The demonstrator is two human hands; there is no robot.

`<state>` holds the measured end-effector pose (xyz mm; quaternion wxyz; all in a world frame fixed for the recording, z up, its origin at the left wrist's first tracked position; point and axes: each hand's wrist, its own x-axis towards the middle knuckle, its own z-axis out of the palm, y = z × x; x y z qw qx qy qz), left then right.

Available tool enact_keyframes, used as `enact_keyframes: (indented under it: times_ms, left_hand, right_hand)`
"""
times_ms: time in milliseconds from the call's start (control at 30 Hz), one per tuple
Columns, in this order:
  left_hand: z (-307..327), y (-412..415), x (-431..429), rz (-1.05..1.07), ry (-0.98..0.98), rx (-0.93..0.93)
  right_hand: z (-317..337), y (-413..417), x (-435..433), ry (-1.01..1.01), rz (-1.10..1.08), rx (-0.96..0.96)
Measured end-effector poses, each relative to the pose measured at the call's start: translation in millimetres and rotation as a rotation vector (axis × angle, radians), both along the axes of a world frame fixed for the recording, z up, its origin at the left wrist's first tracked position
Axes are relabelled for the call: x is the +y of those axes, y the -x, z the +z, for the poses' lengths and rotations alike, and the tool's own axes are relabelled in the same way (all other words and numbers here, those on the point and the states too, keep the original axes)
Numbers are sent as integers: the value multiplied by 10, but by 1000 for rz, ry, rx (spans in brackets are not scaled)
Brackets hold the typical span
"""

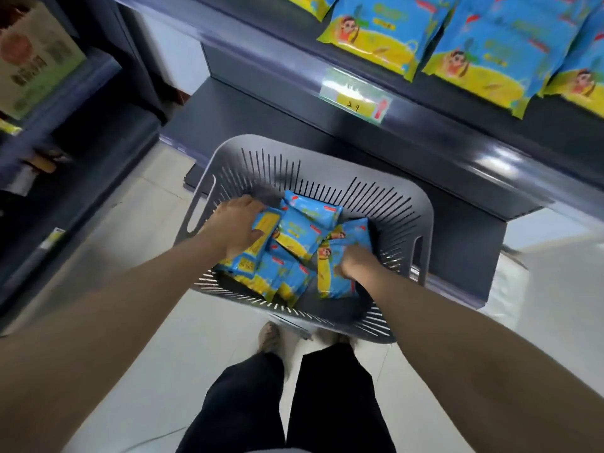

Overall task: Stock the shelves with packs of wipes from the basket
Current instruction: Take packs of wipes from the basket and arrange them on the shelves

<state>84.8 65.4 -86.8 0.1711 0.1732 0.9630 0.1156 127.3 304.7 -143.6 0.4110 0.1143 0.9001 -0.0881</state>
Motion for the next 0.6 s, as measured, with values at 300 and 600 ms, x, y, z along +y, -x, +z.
enact_keyframes:
  times_ms: [300,600]
  left_hand:
    - [-435,97,56,56,191,-291]
    - [-703,172,225,162,318,-391]
  right_hand:
    - [-340,41,-158,26,-408,-21]
    - [180,248,62,37,-140,33]
